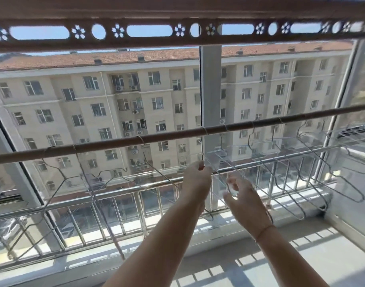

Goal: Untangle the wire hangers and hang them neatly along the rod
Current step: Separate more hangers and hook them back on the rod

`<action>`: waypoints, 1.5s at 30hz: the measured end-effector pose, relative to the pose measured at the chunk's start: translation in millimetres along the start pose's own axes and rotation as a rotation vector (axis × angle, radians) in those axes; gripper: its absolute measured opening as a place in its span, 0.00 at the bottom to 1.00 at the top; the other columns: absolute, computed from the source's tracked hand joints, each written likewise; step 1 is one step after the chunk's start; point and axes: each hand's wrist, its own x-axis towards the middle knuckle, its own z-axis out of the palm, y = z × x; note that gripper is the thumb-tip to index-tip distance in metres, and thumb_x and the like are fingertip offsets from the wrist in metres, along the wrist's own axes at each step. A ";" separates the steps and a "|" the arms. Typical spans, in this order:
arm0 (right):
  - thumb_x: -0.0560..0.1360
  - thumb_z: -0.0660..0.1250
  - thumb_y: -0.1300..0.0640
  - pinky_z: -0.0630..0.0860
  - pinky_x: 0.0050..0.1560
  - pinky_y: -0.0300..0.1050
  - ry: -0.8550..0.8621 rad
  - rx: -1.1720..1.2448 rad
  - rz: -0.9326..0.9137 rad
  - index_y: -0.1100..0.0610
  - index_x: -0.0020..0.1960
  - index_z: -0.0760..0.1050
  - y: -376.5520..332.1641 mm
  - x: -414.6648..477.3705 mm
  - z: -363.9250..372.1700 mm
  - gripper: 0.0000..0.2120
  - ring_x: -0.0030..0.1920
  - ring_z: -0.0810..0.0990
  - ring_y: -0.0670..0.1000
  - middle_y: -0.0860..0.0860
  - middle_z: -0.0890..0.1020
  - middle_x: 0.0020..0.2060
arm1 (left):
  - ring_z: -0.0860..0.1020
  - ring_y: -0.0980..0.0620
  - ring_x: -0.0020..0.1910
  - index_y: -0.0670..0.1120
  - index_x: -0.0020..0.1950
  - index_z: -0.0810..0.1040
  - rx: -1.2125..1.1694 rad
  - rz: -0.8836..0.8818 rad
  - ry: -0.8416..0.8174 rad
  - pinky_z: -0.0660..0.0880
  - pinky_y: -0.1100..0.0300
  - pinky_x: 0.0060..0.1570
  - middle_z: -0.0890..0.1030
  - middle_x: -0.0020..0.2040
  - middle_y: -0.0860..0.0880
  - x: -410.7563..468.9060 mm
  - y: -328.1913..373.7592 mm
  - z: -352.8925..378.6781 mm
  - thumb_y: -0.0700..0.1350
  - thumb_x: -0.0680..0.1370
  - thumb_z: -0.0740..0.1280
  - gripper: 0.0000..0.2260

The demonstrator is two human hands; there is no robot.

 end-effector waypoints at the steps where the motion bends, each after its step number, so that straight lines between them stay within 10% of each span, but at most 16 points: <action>1: 0.74 0.65 0.60 0.71 0.54 0.41 -0.034 0.009 0.034 0.58 0.60 0.71 2.3 -0.1 -1.2 0.15 0.54 0.77 0.52 0.53 0.78 0.52 | 0.76 0.48 0.52 0.36 0.59 0.73 -0.007 -0.052 -0.006 0.74 0.58 0.52 0.77 0.54 0.39 5.4 -0.7 6.1 0.39 0.79 0.58 0.12; 4: 0.74 0.63 0.60 0.76 0.50 0.44 -0.121 0.100 0.138 0.58 0.61 0.71 9.2 4.3 -4.1 0.15 0.45 0.80 0.51 0.52 0.81 0.45 | 0.69 0.56 0.38 0.39 0.55 0.73 -0.057 -0.177 0.057 0.64 0.63 0.34 0.73 0.43 0.46 23.1 -3.6 20.6 0.38 0.79 0.58 0.08; 13: 0.74 0.66 0.50 0.73 0.36 0.35 -0.355 0.458 0.142 0.55 0.52 0.75 6.9 15.0 2.0 0.10 0.35 0.79 0.45 0.53 0.83 0.39 | 0.73 0.52 0.30 0.40 0.41 0.77 -0.337 -0.234 0.250 0.69 0.62 0.32 0.77 0.32 0.46 54.5 -17.9 35.9 0.34 0.79 0.59 0.10; 24: 0.74 0.65 0.64 0.71 0.30 0.32 -0.336 0.737 0.102 0.57 0.46 0.77 -1.4 49.7 11.2 0.03 0.27 0.75 0.41 0.50 0.80 0.31 | 0.70 0.55 0.29 0.42 0.38 0.76 -0.396 -0.187 0.355 0.68 0.65 0.31 0.74 0.32 0.48 82.7 -1.0 36.7 0.36 0.79 0.59 0.11; 34: 0.74 0.64 0.61 0.73 0.45 0.35 -0.428 0.457 0.233 0.57 0.55 0.75 38.6 41.4 46.5 0.10 0.50 0.78 0.49 0.50 0.80 0.47 | 0.68 0.55 0.28 0.40 0.49 0.75 -0.317 -0.238 0.301 0.66 0.66 0.27 0.73 0.32 0.47 80.1 -62.0 25.5 0.33 0.79 0.56 0.09; 39: 0.73 0.64 0.62 0.71 0.44 0.36 -0.422 0.331 0.285 0.60 0.58 0.73 72.4 33.6 63.5 0.14 0.52 0.75 0.51 0.54 0.77 0.51 | 0.70 0.54 0.31 0.41 0.52 0.79 -0.020 -0.261 0.234 0.66 0.66 0.30 0.77 0.34 0.47 50.0 -123.0 17.0 0.33 0.77 0.58 0.11; 45: 0.71 0.66 0.58 0.66 0.67 0.49 -0.467 0.052 0.174 0.57 0.67 0.67 106.0 22.9 82.1 0.25 0.65 0.69 0.52 0.54 0.72 0.63 | 0.70 0.56 0.32 0.47 0.49 0.81 0.413 -0.154 0.110 0.66 0.61 0.33 0.76 0.34 0.54 22.7 -171.5 -13.8 0.41 0.79 0.58 0.11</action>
